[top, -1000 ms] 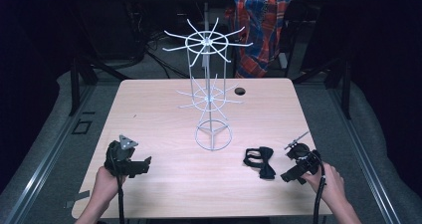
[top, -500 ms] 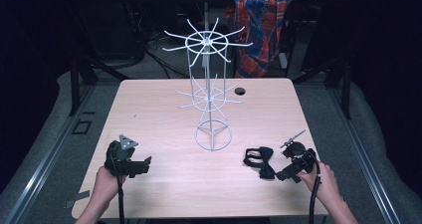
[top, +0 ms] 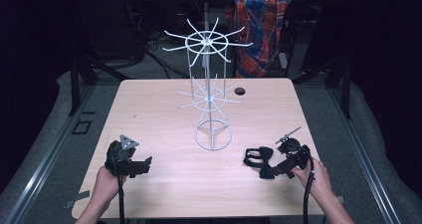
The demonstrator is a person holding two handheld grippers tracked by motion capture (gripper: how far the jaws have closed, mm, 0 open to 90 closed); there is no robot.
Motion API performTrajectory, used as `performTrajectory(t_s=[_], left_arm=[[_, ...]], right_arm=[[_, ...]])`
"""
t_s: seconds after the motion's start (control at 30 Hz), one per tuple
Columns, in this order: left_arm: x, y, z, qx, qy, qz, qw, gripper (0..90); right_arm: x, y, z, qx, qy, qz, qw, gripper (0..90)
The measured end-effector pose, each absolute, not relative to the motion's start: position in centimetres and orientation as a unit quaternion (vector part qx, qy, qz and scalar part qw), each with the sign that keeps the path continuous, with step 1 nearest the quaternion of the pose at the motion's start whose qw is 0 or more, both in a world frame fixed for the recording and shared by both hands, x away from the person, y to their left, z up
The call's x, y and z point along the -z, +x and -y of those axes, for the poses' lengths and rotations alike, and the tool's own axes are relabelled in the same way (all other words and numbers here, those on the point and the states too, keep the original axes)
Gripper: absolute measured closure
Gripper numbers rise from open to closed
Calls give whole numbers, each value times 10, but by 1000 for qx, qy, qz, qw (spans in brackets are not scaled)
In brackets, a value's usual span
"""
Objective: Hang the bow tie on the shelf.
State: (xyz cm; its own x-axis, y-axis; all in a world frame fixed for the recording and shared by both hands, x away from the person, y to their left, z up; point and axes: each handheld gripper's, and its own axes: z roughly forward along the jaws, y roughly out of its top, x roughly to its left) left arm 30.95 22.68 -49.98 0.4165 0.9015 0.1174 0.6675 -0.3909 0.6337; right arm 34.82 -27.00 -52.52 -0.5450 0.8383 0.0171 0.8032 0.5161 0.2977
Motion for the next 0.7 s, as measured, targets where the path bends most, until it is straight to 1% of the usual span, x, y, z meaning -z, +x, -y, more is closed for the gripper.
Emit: performTrajectory(t_s=[0.07, 0.17, 0.2, 0.4, 0.43, 0.47, 0.53, 0.57, 0.7], left_arm=[[500, 309, -227, -229, 801, -489, 256, 156], [500, 310, -227, -229, 802, -490, 255, 156], [500, 310, -227, -229, 802, -490, 255, 155], [500, 310, -226, -230, 801, -490, 255, 156], [500, 310, -226, -230, 801, -490, 255, 156], [500, 310, -226, -231, 801, -490, 255, 156], [500, 310, -226, -230, 801, -490, 255, 156], [500, 310, -226, -230, 802, -490, 255, 155], [500, 310, -226, -229, 802, -489, 254, 156]], right_arm=[[526, 349, 268, -153, 479, -862, 58, 0], [528, 353, 268, -177, 496, -850, 27, 0], [528, 355, 267, -185, 501, -845, 7, 0], [529, 360, 262, -197, 506, -839, 12, 0], [530, 360, 261, -193, 509, -839, 18, 0], [530, 361, 261, -191, 503, -843, 10, 0], [532, 363, 257, -184, 503, -844, 16, 48], [532, 363, 257, -186, 498, -847, 11, 58], [532, 366, 250, -186, 495, -849, 21, 128]])
